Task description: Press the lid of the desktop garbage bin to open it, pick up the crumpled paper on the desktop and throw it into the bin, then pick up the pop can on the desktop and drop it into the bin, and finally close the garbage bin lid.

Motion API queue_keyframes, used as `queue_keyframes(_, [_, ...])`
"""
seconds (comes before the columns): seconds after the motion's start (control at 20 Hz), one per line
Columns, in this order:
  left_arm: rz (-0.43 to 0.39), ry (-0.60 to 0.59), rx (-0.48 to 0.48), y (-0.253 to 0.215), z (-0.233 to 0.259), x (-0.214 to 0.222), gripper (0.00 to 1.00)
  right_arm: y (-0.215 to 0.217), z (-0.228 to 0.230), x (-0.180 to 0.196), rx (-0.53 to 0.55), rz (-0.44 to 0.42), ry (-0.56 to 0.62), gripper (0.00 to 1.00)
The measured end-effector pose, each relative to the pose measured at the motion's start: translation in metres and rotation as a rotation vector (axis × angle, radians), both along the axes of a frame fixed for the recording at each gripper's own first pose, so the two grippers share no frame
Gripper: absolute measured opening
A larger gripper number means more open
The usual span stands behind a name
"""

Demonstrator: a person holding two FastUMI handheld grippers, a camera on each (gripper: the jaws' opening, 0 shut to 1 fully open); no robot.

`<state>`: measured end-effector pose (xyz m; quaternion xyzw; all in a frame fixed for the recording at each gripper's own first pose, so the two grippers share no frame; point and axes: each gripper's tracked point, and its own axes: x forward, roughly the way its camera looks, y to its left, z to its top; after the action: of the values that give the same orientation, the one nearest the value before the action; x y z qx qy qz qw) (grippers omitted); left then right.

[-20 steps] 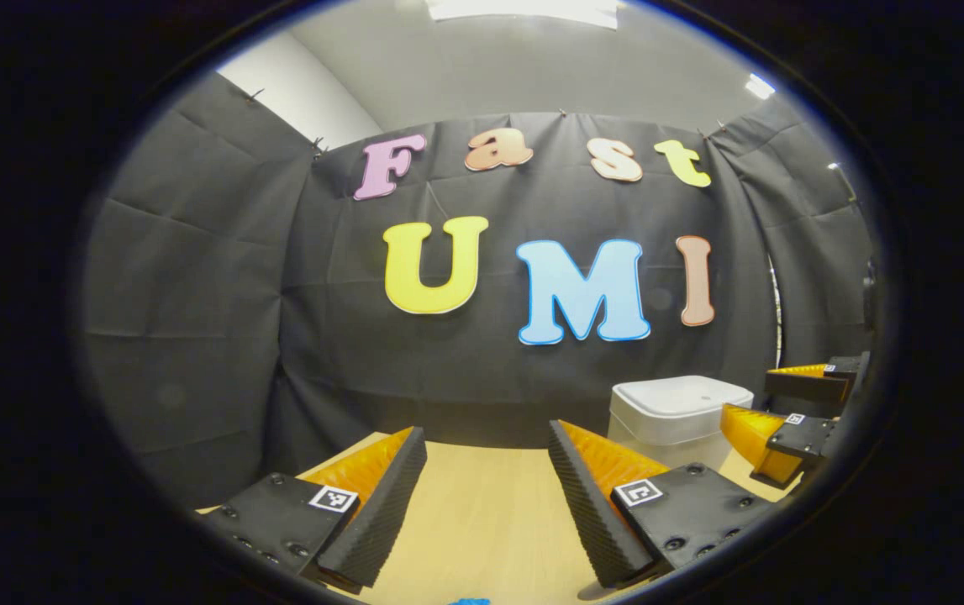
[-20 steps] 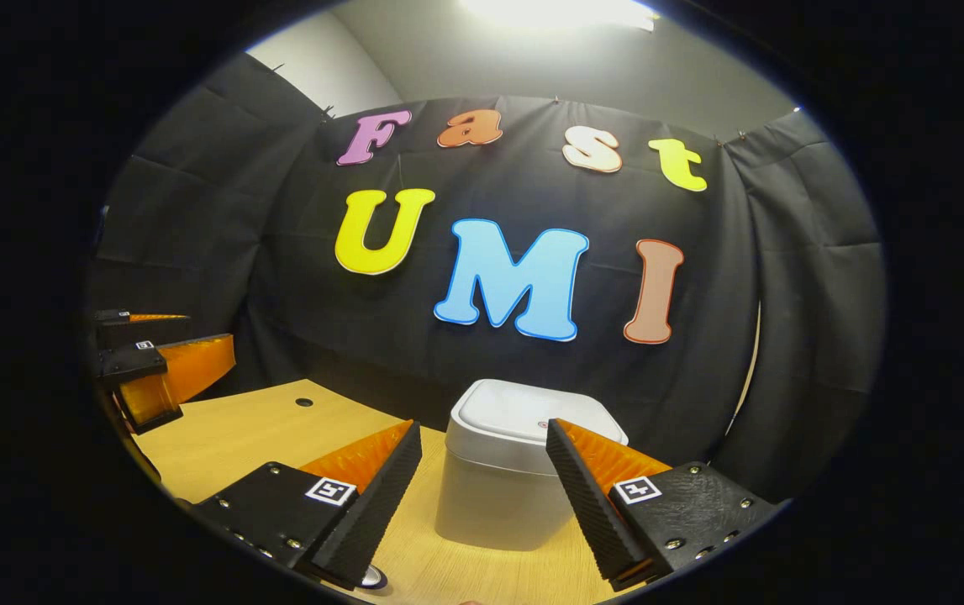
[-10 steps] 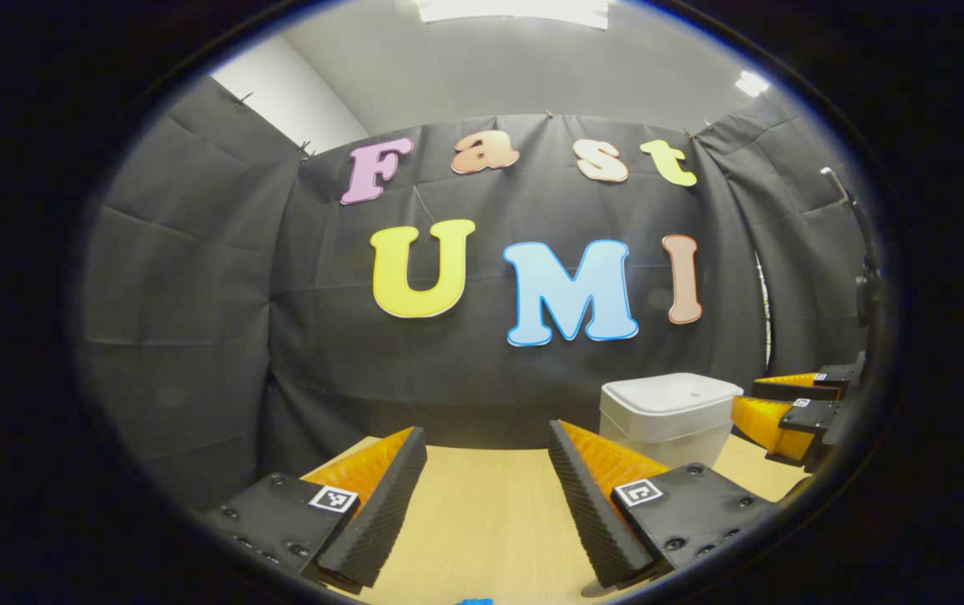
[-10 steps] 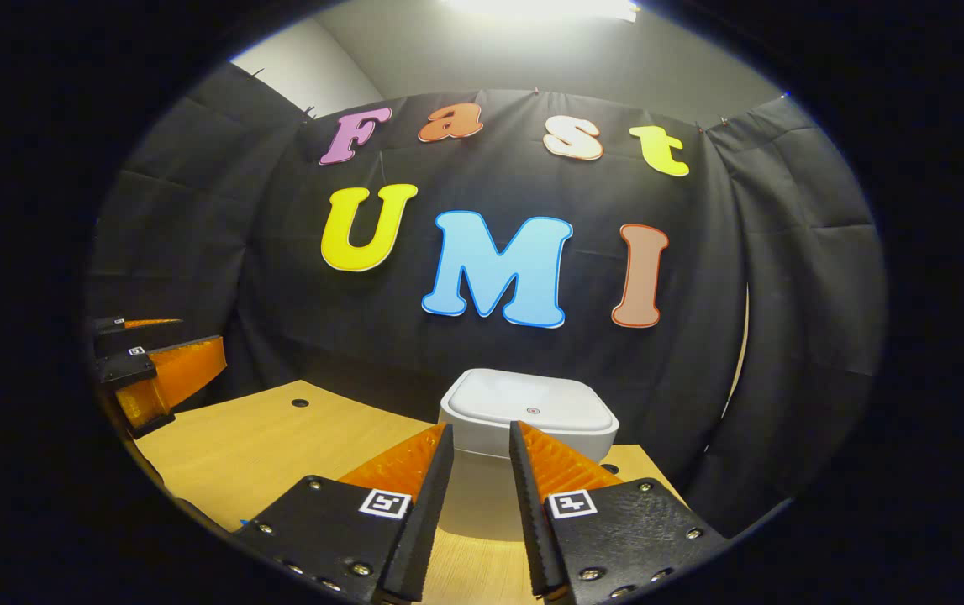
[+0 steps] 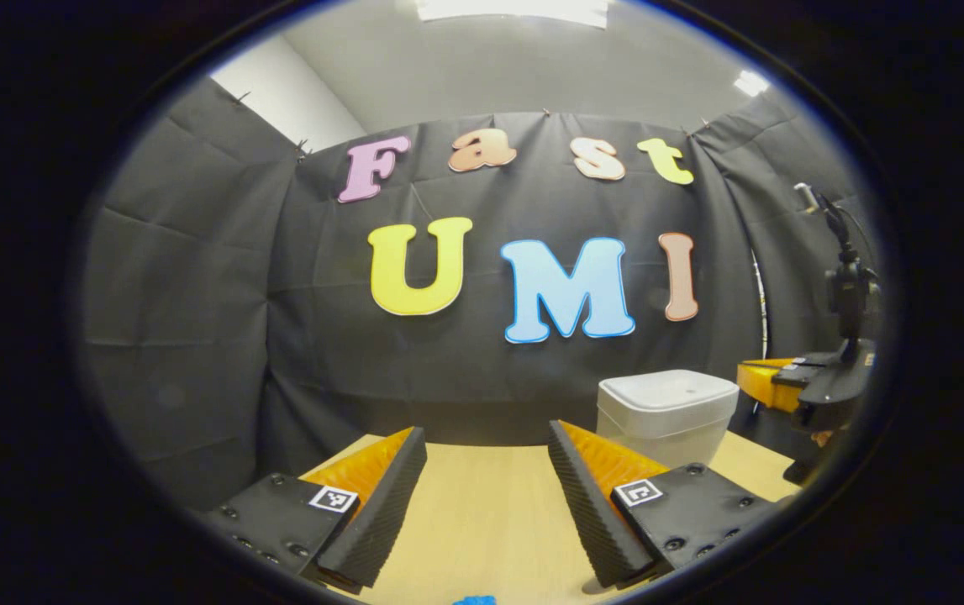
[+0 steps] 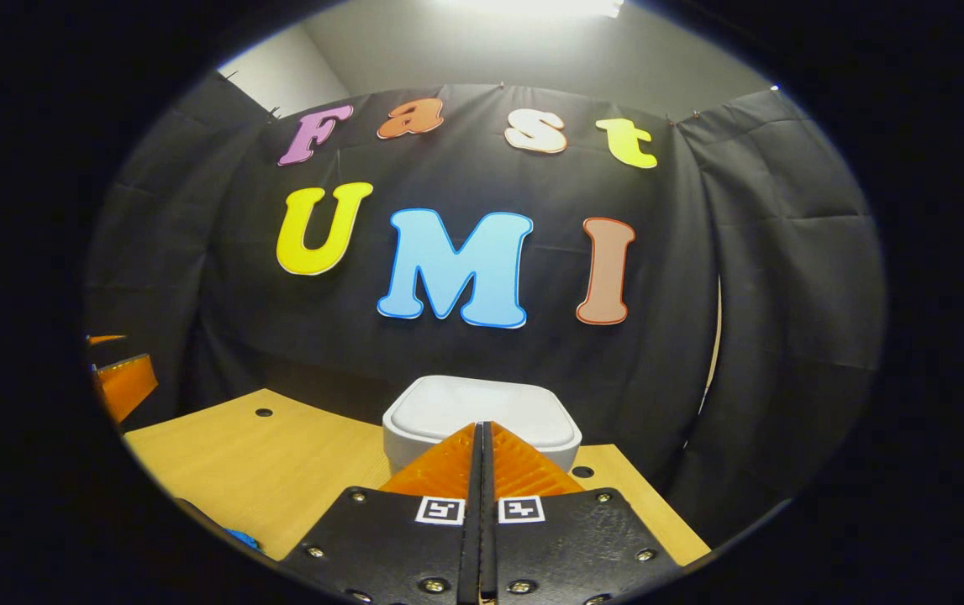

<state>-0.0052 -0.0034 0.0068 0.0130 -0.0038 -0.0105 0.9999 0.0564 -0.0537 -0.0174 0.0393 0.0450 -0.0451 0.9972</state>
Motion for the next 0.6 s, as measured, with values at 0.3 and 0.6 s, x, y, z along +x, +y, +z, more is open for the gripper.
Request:
queue_keyframes(0.3, [0.018,0.006,-0.010,0.009,0.000,-0.002,0.99,-0.011,0.002,0.058,-0.016,0.010,-0.005,0.01])
queue_keyframes(0.6, [0.018,0.013,-0.016,0.009,-0.001,0.000,0.99,0.003,-0.043,0.089,-0.058,0.082,0.123,0.01])
